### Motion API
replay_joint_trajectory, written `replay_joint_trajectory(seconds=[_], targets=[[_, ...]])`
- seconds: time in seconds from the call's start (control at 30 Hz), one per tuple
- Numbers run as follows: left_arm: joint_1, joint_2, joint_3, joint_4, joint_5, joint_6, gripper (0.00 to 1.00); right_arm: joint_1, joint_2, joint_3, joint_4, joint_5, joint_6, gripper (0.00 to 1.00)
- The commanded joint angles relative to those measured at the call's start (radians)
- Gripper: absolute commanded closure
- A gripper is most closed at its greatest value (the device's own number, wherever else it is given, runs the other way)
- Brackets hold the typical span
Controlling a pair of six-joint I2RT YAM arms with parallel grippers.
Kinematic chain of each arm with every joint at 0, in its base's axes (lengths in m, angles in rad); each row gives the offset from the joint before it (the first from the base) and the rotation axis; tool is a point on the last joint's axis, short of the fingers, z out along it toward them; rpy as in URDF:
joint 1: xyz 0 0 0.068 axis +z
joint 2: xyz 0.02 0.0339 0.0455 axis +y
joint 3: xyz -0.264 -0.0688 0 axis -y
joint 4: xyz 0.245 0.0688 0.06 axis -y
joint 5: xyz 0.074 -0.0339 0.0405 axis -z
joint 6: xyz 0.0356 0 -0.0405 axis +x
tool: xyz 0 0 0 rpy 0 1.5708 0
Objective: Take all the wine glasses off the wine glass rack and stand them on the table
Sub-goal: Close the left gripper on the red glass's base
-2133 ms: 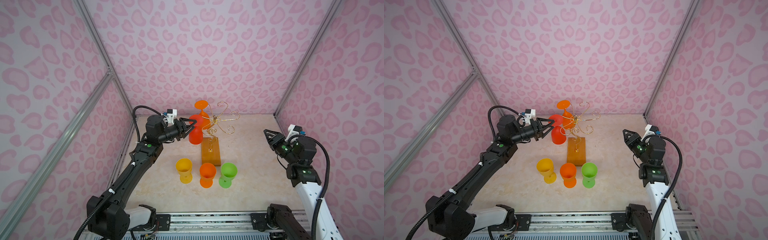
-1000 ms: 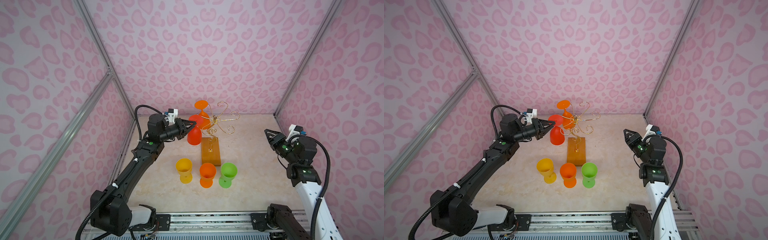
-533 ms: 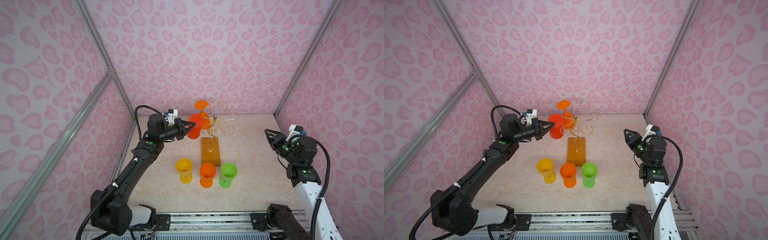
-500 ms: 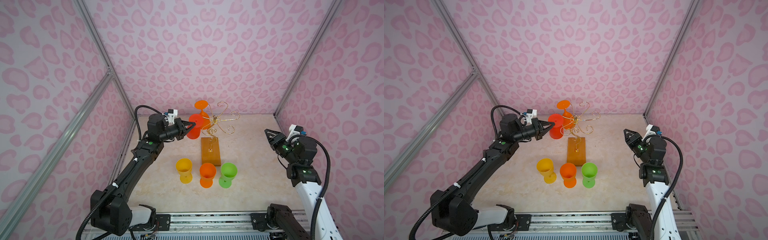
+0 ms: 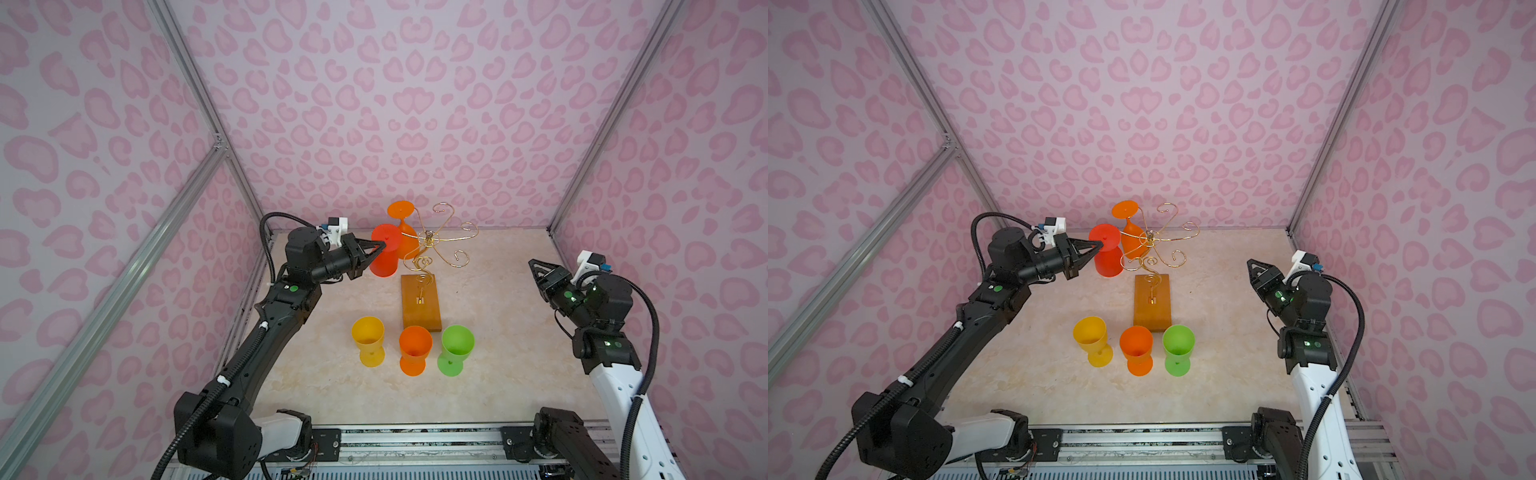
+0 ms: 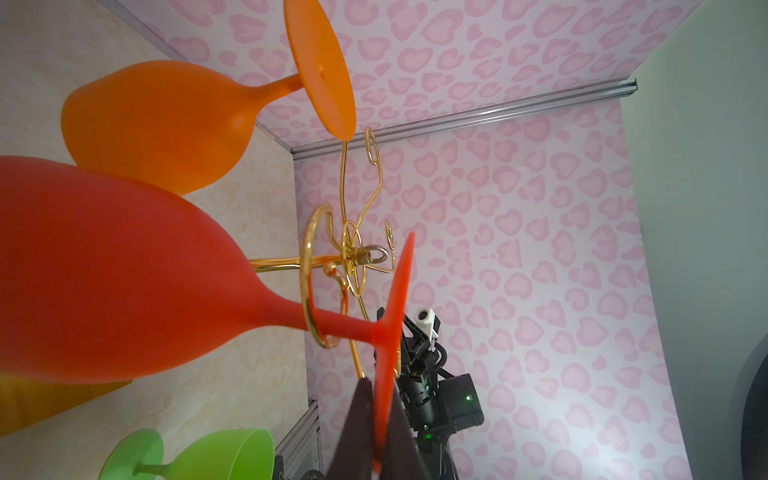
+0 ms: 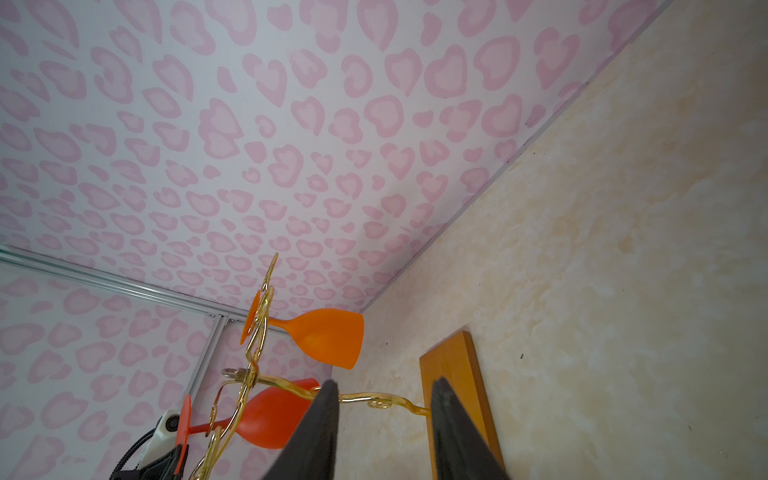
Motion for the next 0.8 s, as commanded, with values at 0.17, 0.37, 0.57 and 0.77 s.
replay_joint_trajectory(seconds=[0.17,0.37,0.57,0.77], targets=[[0.010,0.012,0.022,0.064,0.016,-0.036,0.97,-0.002,-0.006,-0.010,0.038,-0.005,0.003,0.62],[0.010,0.044,0.059,0.074,0.013,-0.058,0.97,-0.008,-0.012,-0.016,0.038,-0.005,0.002,0.62],[0.010,0.074,0.081,0.074,0.010,-0.064,0.97,-0.017,-0.016,-0.023,0.038,-0.011,0.003,0.62],[0.008,0.104,0.100,0.106,0.016,-0.069,0.97,-0.030,-0.016,-0.028,0.044,-0.017,0.006,0.62]])
